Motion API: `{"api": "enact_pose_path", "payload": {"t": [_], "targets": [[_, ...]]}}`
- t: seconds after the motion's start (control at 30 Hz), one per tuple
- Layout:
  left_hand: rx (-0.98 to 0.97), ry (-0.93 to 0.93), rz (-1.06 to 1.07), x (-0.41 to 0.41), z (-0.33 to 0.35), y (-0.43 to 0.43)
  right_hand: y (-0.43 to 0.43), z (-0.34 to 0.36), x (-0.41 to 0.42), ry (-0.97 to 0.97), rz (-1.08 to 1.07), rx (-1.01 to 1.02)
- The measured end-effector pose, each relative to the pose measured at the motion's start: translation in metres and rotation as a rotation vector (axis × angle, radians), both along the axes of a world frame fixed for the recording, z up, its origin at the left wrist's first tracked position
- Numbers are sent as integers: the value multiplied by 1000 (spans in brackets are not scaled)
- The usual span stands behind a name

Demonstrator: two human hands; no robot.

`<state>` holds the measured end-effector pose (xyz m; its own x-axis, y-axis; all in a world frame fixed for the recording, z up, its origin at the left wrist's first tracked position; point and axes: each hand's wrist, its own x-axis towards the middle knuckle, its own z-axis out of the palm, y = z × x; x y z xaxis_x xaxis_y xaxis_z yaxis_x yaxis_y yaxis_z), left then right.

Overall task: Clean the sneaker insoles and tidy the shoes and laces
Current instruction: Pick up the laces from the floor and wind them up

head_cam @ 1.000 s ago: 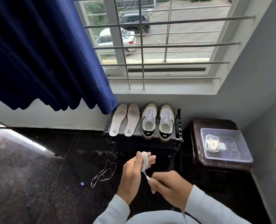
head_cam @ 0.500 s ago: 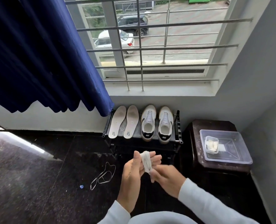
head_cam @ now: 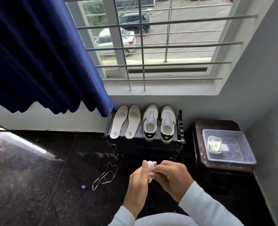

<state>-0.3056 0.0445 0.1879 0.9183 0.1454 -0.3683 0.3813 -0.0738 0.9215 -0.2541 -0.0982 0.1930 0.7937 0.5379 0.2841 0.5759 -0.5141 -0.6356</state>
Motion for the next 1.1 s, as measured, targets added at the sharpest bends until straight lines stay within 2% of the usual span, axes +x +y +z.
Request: {"api": "enact_pose_path", "payload": {"t": [0.17,0.33,0.4,0.57,0.73,0.93,1.1], "targets": [[-89,-16,35,0,1,3,2,-1,-2,100,-184,168],[-227,-58,102,-2,7,1,12,4,-10,540,-379,481],[-251,-71,108,-3,10,-1,14,6,-12,620,-442,563],[-221,-101,113,-3,13,-3,17,3,-15,592,-415,592],[-218,-150,136,-1,14,0,22,2,-21,458,-335,490],[-191,-146,137,-3,14,4,33,3,-24,596,-330,541],[-233,-131,190,-5,15,11,38,0,-26,561,-308,529]]}}
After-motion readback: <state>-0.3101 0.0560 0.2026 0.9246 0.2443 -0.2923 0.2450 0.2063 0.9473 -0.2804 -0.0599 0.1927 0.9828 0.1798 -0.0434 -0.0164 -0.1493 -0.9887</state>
